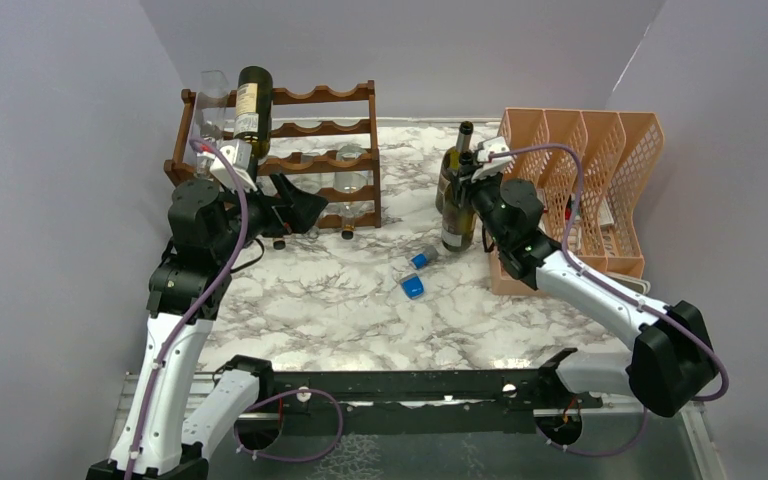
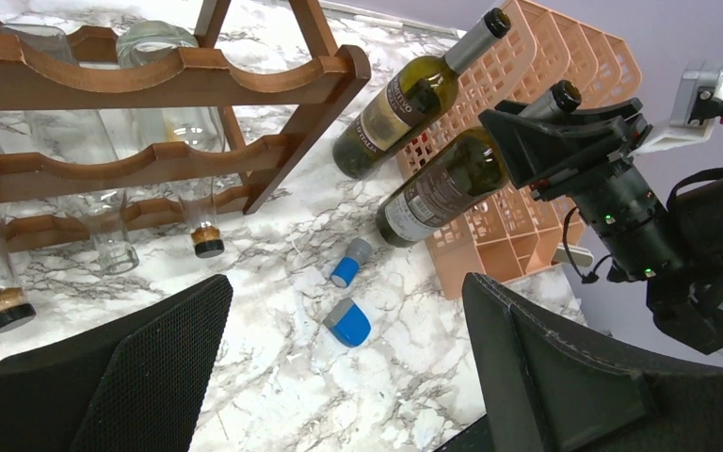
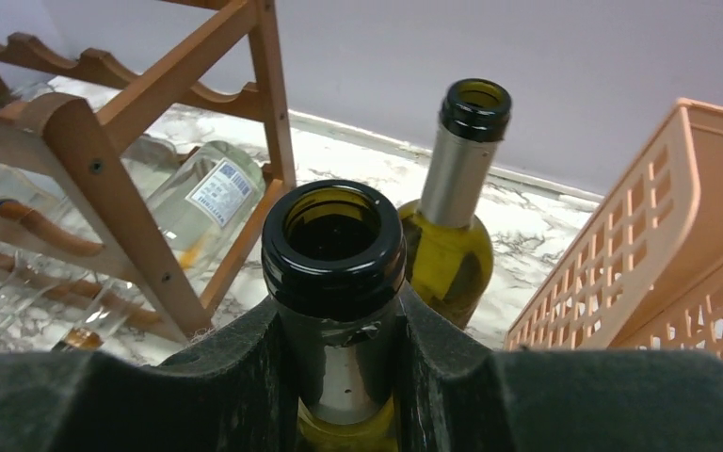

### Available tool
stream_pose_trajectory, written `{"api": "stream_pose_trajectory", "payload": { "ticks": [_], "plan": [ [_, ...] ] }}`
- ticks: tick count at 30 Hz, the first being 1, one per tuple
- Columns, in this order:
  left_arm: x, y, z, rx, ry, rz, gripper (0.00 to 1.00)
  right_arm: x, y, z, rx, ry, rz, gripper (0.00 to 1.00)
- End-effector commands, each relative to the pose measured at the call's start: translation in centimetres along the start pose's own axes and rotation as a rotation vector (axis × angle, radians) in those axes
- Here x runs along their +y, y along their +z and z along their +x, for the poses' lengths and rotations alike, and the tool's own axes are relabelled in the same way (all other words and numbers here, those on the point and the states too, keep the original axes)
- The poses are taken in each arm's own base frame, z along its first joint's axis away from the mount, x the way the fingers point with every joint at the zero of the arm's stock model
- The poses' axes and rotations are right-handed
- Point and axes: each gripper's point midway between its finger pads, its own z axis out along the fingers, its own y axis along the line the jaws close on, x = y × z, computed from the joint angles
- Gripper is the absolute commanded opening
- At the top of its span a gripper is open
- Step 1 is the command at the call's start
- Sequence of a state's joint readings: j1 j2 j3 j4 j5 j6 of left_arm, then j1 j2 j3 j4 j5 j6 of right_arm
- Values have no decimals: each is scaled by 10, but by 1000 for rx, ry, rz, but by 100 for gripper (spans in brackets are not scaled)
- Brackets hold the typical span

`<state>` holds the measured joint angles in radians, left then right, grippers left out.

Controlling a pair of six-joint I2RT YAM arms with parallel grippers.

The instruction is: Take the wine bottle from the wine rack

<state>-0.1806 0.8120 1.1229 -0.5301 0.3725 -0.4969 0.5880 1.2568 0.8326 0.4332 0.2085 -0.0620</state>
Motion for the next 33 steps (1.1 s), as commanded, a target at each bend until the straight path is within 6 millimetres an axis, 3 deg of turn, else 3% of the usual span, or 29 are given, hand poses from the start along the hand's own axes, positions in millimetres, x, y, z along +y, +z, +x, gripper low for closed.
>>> {"api": "stream_pose_trajectory", "payload": {
  "ticks": [1,4,14,28,30,33],
  "plan": [
    [-5,-8,1,-13,-17,15,99,-21,2,-47,-226,79,70,1],
    [-4,-9,4,-12,-26,12,99,-31,5,-38,-231,108,95,1],
    [5,-14,3,-30,-23,-43,99,-34,12,-22,-295,86,105,1],
    [4,-17,5,-18,-46,-49,99,-38,20,6,-215,85,144,1],
    [6,-16,5,-18,-48,-61,99,-33,21,11,-165,96,116,6],
    [9,-15,6,-17,-52,-69,99,-26,19,10,-136,88,73,20]
  ]
}}
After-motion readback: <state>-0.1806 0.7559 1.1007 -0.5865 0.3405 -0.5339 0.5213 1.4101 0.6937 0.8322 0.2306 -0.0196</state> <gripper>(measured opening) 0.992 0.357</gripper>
